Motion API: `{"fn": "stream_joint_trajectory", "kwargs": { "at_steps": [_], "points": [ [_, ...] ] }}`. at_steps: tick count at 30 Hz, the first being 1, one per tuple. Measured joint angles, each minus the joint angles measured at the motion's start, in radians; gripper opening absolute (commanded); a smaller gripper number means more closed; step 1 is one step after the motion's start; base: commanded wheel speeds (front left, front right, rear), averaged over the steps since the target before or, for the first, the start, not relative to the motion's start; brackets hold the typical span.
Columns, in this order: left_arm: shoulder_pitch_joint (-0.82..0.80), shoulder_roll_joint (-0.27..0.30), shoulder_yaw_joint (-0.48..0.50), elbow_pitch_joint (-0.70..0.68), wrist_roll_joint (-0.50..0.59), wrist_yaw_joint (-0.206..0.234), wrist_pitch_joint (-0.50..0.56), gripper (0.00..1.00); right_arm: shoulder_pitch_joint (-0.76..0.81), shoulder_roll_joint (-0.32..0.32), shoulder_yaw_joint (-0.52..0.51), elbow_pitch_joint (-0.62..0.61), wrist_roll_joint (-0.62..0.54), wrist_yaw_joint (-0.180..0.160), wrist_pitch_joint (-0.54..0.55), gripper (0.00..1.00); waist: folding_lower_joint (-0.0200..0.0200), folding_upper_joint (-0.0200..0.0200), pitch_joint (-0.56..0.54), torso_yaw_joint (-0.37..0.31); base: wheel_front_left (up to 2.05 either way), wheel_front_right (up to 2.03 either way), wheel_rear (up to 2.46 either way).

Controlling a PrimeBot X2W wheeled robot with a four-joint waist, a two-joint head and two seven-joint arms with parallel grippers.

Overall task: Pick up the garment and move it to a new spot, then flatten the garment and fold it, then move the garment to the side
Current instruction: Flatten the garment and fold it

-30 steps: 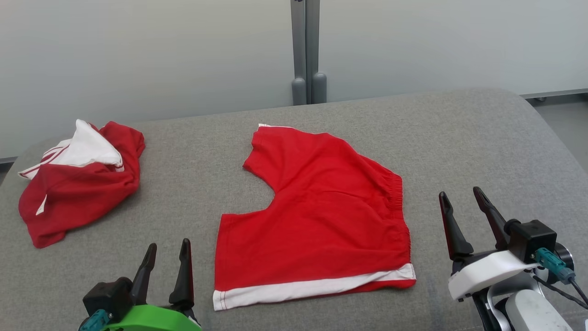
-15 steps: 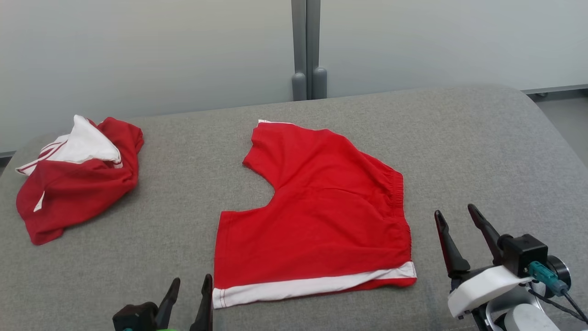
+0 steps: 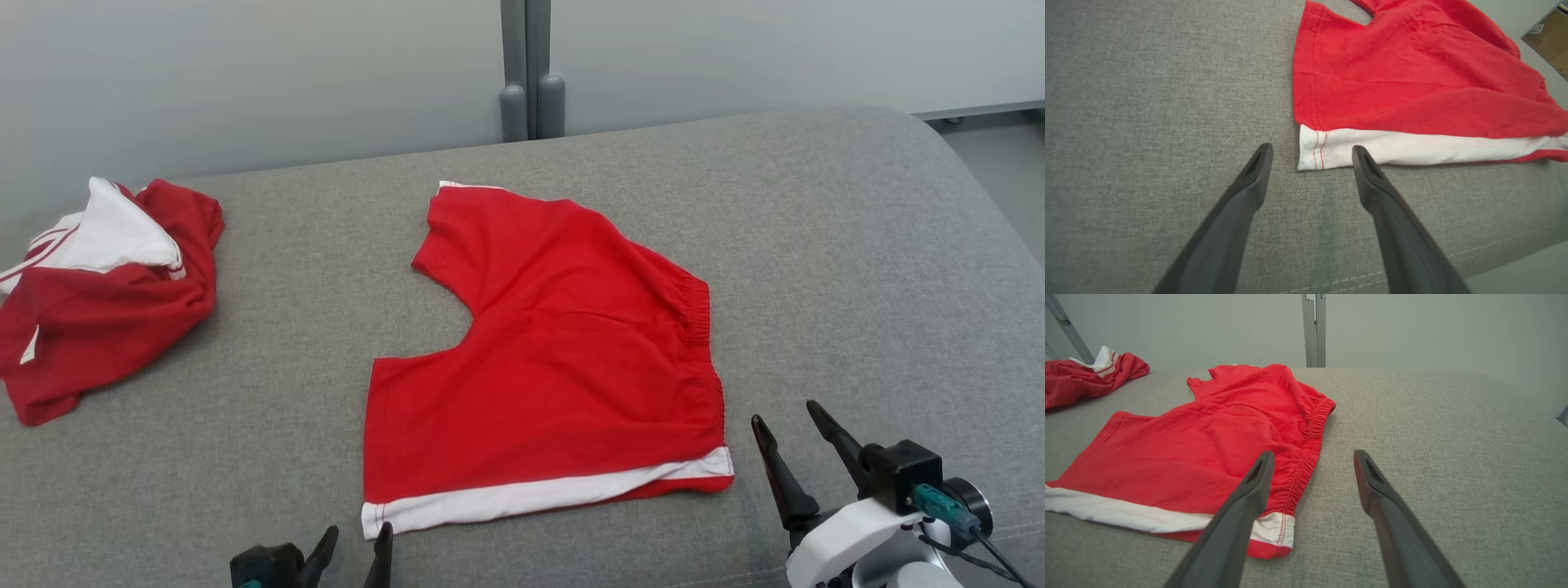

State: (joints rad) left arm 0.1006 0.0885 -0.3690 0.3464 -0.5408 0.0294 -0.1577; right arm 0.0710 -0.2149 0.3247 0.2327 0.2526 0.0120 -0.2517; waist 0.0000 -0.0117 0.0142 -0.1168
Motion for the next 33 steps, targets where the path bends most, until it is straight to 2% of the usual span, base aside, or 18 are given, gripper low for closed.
{"fn": "stream_joint_trajectory", "kwargs": {
  "at_steps": [9,17,25,29,30,31,33],
  "points": [
    [-0.065,-0.006,0.001,0.05,0.0,-0.012,0.0,1.0,-0.012,0.012,0.002,0.025,0.0,0.019,0.0,1.0,0.0,0.0,0.058,-0.015,0.0,0.0,0.0],
    [-0.097,-0.009,-0.021,0.091,0.0,-0.031,0.0,1.0,-0.026,0.015,0.042,0.118,-0.002,0.051,0.003,1.0,0.0,0.0,0.076,-0.016,0.0,0.0,0.0],
    [-0.115,-0.012,-0.032,0.102,0.003,-0.047,-0.002,1.0,-0.048,0.025,0.056,0.182,-0.006,0.067,0.006,1.0,0.0,0.0,0.088,0.001,0.0,0.0,0.0],
    [-0.134,-0.012,-0.038,0.111,0.006,-0.049,-0.003,0.91,-0.093,0.037,0.07,0.214,-0.002,0.076,0.011,1.0,0.0,0.0,0.098,0.007,0.0,0.0,0.0],
    [-0.139,-0.013,-0.041,0.115,0.009,-0.053,-0.003,0.78,-0.103,0.041,0.071,0.224,0.004,0.076,0.015,1.0,0.0,0.0,0.101,0.008,0.0,0.0,0.0],
    [-0.145,-0.013,-0.044,0.119,0.01,-0.057,-0.004,0.78,-0.111,0.045,0.071,0.235,0.005,0.076,0.017,1.0,0.0,0.0,0.104,0.01,0.0,0.0,0.0],
    [-0.154,-0.014,-0.051,0.125,0.011,-0.057,-0.01,0.63,-0.123,0.052,0.075,0.259,0.006,0.085,0.026,1.0,0.0,0.0,0.109,0.013,0.0,0.0,0.0]
  ]
}}
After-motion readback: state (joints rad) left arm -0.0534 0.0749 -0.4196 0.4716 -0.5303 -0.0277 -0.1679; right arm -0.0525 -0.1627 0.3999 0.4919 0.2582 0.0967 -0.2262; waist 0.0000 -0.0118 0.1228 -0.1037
